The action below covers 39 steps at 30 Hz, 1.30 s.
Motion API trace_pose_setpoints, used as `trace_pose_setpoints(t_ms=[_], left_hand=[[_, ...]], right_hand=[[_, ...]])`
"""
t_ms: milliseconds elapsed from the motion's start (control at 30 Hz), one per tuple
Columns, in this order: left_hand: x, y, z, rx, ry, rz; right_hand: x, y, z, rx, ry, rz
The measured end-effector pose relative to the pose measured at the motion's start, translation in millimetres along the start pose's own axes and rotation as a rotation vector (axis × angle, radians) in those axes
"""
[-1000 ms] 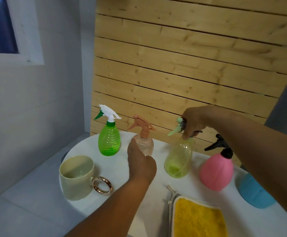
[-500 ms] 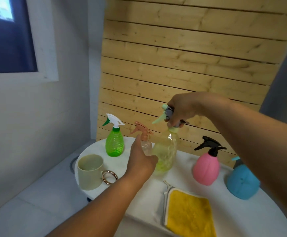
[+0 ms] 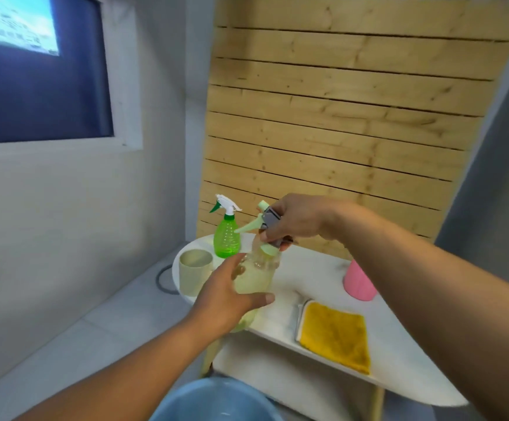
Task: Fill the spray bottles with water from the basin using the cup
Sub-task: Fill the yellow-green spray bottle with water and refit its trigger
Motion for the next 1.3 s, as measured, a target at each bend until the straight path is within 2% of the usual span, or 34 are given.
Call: trace_pose_setpoints(t_ms=[200,333,533,667,767,833,967,1100,1300], left_hand=[[-21.7,28.2,-15.4,0.103,-0.029,-0.024],[-27.2,41.6,-22.9,0.112,0.062,-0.162],[-23.2,55.6,-12.9,0.2,0.02,-0.294],[-24.4,63.2,-13.4,0.156,0.032,-0.312],[-35.2,61.9,-15.5,0.209,-0.029,-0.345],[-38.3,61.6,-17.7,0.211,-0.053,-0.313],[-32.7,74.1,-25.3,-0.054,0.097,-0.194],[-31.2,78.3,-34.3,-0.409,0.299,-0.166],[-39.0,79.1,-54.5,-0.391,0.572,-0.197]], right_hand=[[-27.6,-40.3,7.3,0.12,-0.095,-0.094],[-33.5,-50.0,10.5,0.152,-0.009,-0.117],[-36.6,-51.3,15.5,0.253,-0.05,-0.136],[-37.9,-51.3,23.9,0.299,-0.187,-0.109],[-39.0,-49.3,33.5,0.298,-0.315,-0.098],[-40.2,-49.0,38.4,0.325,-0.366,-0.109],[-42.2,-47.4,48.1,0.406,-0.389,-0.113],[-43.6,-48.1,57.0,0.522,-0.389,-0.135],[-46.4,-54.7,61.8,0.537,-0.299,-0.13]])
Point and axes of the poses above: each hand's wrist, its own x-axis towards the middle knuckle, its own y-axis out of the back of the hand, z = x × y, the point moved 5 cm from there along x, towards the middle knuckle, and after that the axes turned 10 degrees about z, right-handed, at the moved point
